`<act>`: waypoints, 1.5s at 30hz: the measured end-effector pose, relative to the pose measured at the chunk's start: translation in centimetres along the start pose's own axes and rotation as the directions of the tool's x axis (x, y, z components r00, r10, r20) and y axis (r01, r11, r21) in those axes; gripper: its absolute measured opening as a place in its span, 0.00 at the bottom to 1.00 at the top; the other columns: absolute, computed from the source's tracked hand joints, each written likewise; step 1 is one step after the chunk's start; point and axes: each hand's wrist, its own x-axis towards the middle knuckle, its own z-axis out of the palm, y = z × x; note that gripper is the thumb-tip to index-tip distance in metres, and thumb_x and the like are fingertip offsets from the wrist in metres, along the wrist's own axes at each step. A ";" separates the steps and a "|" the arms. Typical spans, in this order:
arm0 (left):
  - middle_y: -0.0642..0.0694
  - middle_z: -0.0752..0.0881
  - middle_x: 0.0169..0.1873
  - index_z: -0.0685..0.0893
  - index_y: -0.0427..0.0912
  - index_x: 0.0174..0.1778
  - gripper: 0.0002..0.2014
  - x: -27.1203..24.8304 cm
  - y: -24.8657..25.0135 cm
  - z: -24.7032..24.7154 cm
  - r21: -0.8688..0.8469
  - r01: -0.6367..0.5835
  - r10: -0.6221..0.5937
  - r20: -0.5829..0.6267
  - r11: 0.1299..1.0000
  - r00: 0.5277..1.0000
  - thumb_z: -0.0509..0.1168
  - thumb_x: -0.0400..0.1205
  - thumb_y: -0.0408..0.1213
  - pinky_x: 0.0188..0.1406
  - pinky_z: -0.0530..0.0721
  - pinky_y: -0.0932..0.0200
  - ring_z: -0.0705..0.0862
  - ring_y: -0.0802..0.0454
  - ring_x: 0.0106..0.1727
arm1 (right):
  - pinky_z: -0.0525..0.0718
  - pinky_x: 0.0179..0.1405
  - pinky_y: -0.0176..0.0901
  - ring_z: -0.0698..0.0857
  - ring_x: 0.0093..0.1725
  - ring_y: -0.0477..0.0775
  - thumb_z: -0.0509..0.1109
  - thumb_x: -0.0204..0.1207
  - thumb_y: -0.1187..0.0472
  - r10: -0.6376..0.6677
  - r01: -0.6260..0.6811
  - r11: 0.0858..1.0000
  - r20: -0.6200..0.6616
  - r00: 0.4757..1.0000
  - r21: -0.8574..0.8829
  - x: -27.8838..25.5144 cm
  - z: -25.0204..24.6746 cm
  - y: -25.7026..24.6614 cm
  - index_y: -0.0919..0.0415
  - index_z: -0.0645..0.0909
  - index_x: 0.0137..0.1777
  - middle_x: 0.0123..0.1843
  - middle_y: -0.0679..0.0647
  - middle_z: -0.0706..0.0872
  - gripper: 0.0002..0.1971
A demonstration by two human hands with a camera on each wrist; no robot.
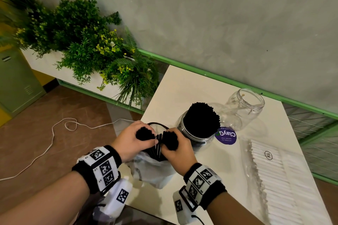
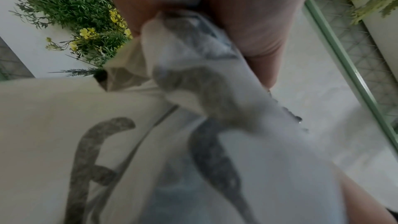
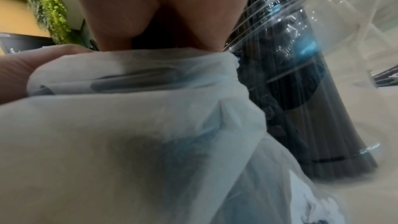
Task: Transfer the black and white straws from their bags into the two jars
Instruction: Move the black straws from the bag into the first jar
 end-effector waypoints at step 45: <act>0.44 0.83 0.45 0.86 0.52 0.36 0.07 0.2 1.7 0.6 0.159 0.090 -0.078 -0.081 0.983 0.994 0.79 0.69 0.39 0.49 0.79 0.65 0.83 0.60 0.44 | 0.83 0.53 0.39 0.88 0.49 0.52 0.62 0.73 0.80 -0.131 0.141 0.985 -0.104 0.986 0.102 1.6 -1.8 -4.4 0.55 0.77 0.52 0.43 0.52 0.85 0.19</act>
